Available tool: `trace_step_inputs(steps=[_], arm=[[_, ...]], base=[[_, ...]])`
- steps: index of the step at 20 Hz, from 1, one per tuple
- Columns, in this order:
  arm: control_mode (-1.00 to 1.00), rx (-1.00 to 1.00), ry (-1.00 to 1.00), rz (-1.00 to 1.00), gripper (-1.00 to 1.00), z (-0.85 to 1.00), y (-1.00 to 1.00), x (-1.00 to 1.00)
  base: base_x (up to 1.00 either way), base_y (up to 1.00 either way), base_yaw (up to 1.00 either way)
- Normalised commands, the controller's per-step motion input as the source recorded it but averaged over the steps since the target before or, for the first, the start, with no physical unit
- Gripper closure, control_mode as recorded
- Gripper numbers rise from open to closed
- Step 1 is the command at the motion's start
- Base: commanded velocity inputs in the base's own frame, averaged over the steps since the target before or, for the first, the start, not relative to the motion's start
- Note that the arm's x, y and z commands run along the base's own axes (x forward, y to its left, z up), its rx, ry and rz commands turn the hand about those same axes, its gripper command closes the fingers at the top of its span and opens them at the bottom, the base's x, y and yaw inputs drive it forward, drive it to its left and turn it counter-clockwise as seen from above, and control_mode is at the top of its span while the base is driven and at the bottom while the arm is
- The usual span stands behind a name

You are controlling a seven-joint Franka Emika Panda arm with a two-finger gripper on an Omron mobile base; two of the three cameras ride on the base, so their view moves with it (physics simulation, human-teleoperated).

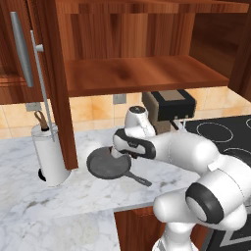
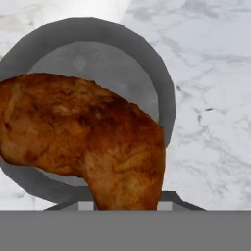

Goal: Retrieve the pan from the cabinet, then place the raw meat into the pan to avoid contamination.

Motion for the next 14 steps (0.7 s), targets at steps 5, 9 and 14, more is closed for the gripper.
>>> trace_step_inputs(steps=[5,9,14], arm=[[-1.00,0.00,0.04,0.00,1.00,-0.11,0.51,0.23],[-1.00,0.00,0.02,0.00,1.00,-0.18,0.43,0.18],[-1.00,0.00,0.01,0.00,1.00,-0.20,0.14,0.02]], base=[[0.00,0.00,0.00],[0.00,0.00,0.00],[0.00,0.00,0.00]])
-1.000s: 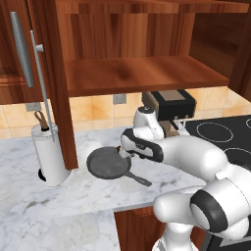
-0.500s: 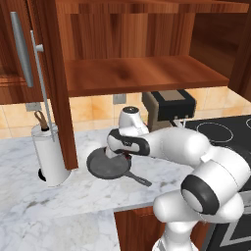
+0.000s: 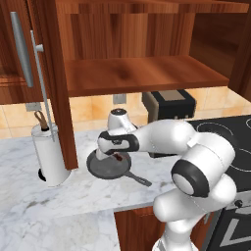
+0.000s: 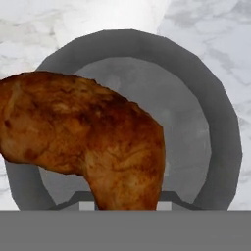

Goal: Retrieve the pan from the cabinet, then place the raw meat into the pan to avoid contamination.

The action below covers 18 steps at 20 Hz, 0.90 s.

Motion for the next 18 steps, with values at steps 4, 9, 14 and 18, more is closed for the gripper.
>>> trace_step_inputs(steps=[4,9,14,18], arm=[[-1.00,0.00,0.00,-0.02,1.00,-0.38,0.00,0.00],[-1.00,-0.02,-0.01,0.00,1.00,-0.42,0.00,0.00],[-1.00,-0.01,-0.04,0.00,1.00,-0.30,0.00,0.00],[-1.00,0.00,-0.04,0.00,1.00,-0.25,0.01,0.00]], base=[[0.00,0.00,0.00],[0.00,0.00,0.00],[0.00,0.00,0.00],[0.00,0.00,0.00]])
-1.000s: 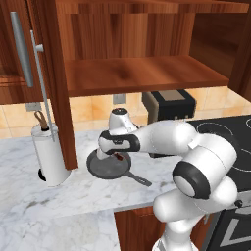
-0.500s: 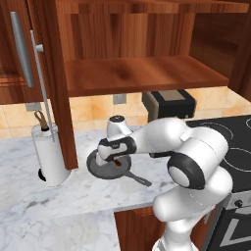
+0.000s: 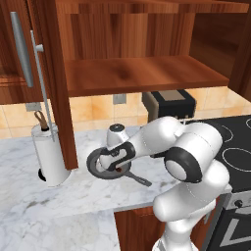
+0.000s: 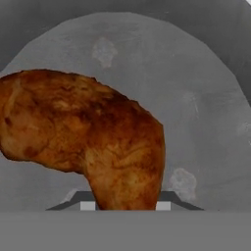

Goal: Retrieve the pan from the cabinet, then place the raw meat into the pan to avoid contamination.

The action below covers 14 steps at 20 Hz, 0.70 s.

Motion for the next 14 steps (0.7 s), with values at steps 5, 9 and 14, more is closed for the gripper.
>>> trace_step_inputs(steps=[5,9,14], arm=[[-1.00,0.00,-0.02,0.00,-1.00,-0.14,0.02,0.00],[-1.00,0.00,-0.02,0.00,-1.00,-0.06,0.00,0.01],[-1.00,0.00,0.00,0.00,-1.00,0.00,0.00,0.00]], base=[[0.00,0.00,0.00],[0.00,0.00,0.00],[0.00,0.00,0.00]])
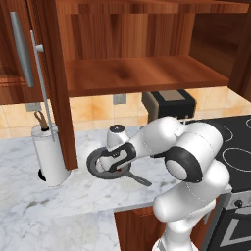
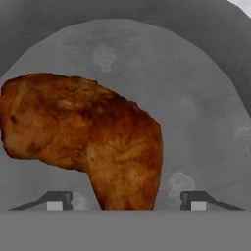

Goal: Retrieve the pan from the cabinet, then place the raw meat into the pan to avoid contamination.

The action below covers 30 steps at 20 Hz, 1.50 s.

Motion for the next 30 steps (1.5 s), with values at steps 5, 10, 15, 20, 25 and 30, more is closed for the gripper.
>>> trace_step_inputs(steps=[5,10,15,20,25,30], arm=[[-1.00,0.00,0.00,0.00,-1.00,0.00,0.01,0.00],[-1.00,0.00,0.00,0.00,-1.00,0.25,0.06,0.00],[-1.00,0.00,-0.02,-0.01,-1.00,0.50,0.01,-0.11],[-1.00,0.00,-0.04,-0.05,-1.00,0.34,-0.05,-0.31],[-1.00,0.00,-0.02,-0.07,-1.00,0.23,-0.21,-0.42],[-1.00,0.00,0.00,-0.09,-1.00,0.12,-0.31,-0.35]], base=[[0.00,0.00,0.00],[0.00,0.00,0.00],[0.00,0.00,0.00],[0.00,0.00,0.00],[0.00,0.00,0.00],[0.00,0.00,0.00]])
